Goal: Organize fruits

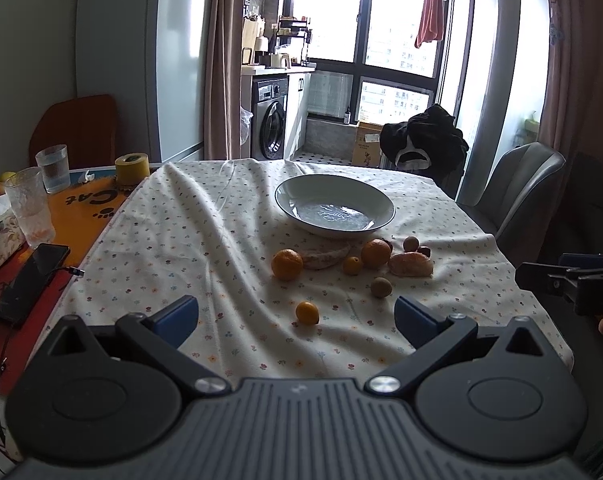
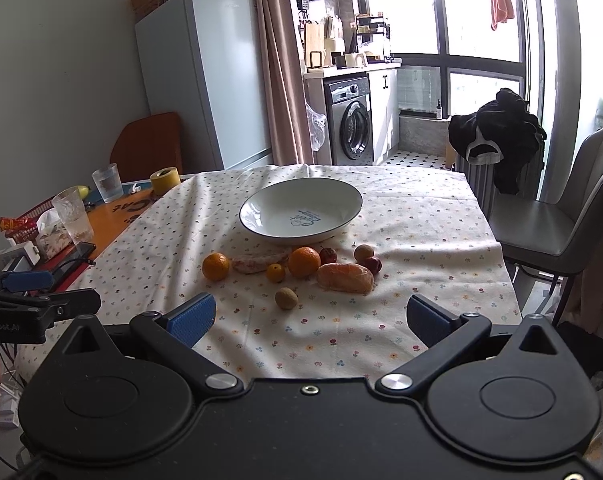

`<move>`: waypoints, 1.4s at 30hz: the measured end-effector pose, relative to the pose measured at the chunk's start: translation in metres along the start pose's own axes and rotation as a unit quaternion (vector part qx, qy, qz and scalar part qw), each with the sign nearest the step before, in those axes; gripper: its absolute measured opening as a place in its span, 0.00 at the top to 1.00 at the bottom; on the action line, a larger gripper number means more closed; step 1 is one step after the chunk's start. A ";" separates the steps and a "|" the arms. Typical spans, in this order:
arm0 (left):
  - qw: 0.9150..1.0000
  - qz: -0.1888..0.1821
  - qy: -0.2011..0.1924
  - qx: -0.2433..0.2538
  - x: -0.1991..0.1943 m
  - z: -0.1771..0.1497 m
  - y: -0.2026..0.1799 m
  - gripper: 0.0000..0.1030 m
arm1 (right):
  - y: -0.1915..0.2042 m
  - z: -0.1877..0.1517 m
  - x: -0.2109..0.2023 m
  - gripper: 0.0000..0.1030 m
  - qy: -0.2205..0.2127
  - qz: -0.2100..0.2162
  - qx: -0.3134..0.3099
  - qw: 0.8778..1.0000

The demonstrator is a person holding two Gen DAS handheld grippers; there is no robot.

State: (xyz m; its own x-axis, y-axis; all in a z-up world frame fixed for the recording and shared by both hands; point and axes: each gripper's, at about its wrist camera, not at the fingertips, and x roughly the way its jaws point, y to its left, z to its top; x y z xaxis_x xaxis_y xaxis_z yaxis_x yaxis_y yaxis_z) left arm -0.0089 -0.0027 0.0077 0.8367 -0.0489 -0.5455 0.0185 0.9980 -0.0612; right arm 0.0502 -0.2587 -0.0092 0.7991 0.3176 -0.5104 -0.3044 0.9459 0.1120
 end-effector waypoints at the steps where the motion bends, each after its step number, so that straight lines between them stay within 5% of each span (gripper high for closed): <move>1: 1.000 -0.001 0.001 0.001 0.002 0.000 0.000 0.00 | 0.000 0.000 0.000 0.00 -0.001 -0.001 0.000 1.000; 30: 0.998 -0.010 0.057 -0.022 0.102 -0.006 0.011 0.03 | -0.023 -0.017 0.093 0.00 0.077 0.048 0.008 0.996; 42: 0.994 -0.028 0.103 -0.029 0.156 -0.016 0.014 0.35 | -0.020 -0.021 0.142 0.08 0.095 0.086 -0.002 0.992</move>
State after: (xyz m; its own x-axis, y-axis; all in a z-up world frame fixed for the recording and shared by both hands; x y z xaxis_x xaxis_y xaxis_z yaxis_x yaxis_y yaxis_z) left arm 0.1129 0.0030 -0.0911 0.7048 -0.1178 -0.6996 0.0247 0.9896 -0.1417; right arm 0.1590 -0.2338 -0.1019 0.6226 0.4555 -0.6363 -0.4306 0.8784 0.2074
